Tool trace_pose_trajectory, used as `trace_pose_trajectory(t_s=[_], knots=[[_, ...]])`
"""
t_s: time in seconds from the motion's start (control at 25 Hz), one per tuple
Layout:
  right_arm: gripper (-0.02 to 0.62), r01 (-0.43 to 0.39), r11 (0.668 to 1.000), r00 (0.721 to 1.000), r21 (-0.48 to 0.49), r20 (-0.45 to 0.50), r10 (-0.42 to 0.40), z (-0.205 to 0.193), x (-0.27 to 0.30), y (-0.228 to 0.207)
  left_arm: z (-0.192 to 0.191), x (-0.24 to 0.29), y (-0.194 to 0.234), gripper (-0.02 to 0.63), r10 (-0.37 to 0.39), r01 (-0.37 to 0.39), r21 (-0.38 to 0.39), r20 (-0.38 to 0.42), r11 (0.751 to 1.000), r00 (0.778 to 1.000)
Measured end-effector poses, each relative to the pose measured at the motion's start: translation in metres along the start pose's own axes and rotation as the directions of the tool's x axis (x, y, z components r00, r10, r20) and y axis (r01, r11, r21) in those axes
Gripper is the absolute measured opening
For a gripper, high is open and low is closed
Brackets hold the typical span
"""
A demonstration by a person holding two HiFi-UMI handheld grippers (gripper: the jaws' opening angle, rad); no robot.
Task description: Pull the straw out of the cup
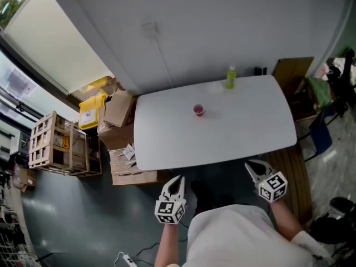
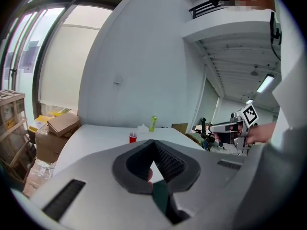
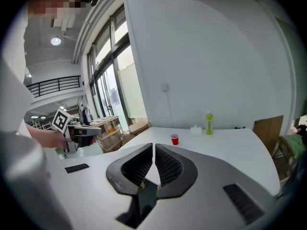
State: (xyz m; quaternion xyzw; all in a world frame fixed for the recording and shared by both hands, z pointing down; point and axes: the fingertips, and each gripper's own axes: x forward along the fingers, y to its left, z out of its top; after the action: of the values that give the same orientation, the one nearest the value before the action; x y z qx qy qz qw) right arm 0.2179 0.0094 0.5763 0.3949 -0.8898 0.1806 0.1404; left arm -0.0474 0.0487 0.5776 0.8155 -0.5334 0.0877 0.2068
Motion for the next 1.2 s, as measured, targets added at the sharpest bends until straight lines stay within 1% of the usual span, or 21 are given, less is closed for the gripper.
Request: trace_pose_trajectory(t_s=[0.24,0.44,0.64,0.96,1.2], knots=[[0.04,0.045,0.999,0.999,0.009,-0.009,-0.045,0.013,0.035,-0.001,0.013,0.026,0.036,0.002,-0.047,0.047,0.001,-0.016,0.999,0.999],[0.04,0.072,0.997,0.997,0.007,-0.006,-0.072,0.027,0.066,0.001,0.027,0.042,0.064,0.002,-0.08,0.08,0.031,-0.031,0.996,0.996],[0.041,0.1,0.995,0.995,0.006,0.01,-0.1,0.043,0.093,0.007,0.035,0.052,0.087,0.002,-0.111,0.113,0.045,-0.052,0.993,0.992],[0.041,0.162,0.987,0.987,0.016,0.015,-0.162,0.048,0.121,0.009,0.04,0.067,0.107,0.002,-0.18,0.187,0.077,-0.088,0.979,0.98],[0.041,0.19,0.982,0.982,0.019,-0.019,-0.189,0.048,0.131,0.005,0.039,0.077,0.114,0.002,-0.196,0.202,0.056,-0.094,0.978,0.976]])
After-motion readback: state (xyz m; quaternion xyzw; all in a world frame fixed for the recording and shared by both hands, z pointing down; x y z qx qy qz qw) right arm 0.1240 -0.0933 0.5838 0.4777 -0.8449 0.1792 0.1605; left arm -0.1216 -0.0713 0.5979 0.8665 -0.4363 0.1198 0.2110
